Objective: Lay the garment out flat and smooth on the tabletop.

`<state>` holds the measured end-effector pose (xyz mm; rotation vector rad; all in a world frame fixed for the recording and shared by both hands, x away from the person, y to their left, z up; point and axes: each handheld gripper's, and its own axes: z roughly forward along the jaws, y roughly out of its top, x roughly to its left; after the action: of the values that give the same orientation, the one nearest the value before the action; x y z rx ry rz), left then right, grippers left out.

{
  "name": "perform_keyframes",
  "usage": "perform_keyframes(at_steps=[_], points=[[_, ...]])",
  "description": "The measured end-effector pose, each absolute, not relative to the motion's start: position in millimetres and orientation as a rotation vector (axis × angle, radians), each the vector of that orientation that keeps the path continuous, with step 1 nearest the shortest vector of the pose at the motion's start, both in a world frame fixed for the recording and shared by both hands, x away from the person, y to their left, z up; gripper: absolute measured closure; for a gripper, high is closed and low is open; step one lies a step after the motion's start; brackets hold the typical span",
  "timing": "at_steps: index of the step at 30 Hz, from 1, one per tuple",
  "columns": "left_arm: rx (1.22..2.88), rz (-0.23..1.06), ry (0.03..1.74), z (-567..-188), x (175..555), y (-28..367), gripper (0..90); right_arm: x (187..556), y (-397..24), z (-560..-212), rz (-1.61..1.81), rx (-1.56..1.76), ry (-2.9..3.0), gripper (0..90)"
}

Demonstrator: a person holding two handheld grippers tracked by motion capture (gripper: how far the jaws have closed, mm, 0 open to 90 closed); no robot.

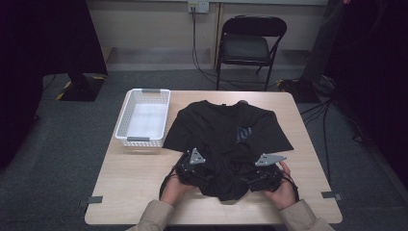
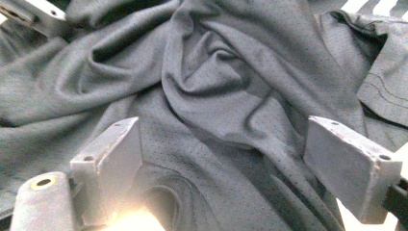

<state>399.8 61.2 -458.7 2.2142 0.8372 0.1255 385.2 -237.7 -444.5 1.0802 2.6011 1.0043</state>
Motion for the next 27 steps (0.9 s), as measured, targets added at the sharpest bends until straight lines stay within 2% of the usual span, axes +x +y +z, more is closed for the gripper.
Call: perform_keyframes(at_steps=[12,22,27], points=[[2.219,0.12,0.828,-459,401,60,10.7,403,-273,-416,1.018,1.133,2.527,15.2],[2.225,0.114,0.816,-459,402,60,9.9,444,-322,-417,0.871,1.316,2.338,28.5],[2.223,0.113,0.817,-459,402,60,10.0,453,-338,-422,0.798,1.413,2.261,33.9]])
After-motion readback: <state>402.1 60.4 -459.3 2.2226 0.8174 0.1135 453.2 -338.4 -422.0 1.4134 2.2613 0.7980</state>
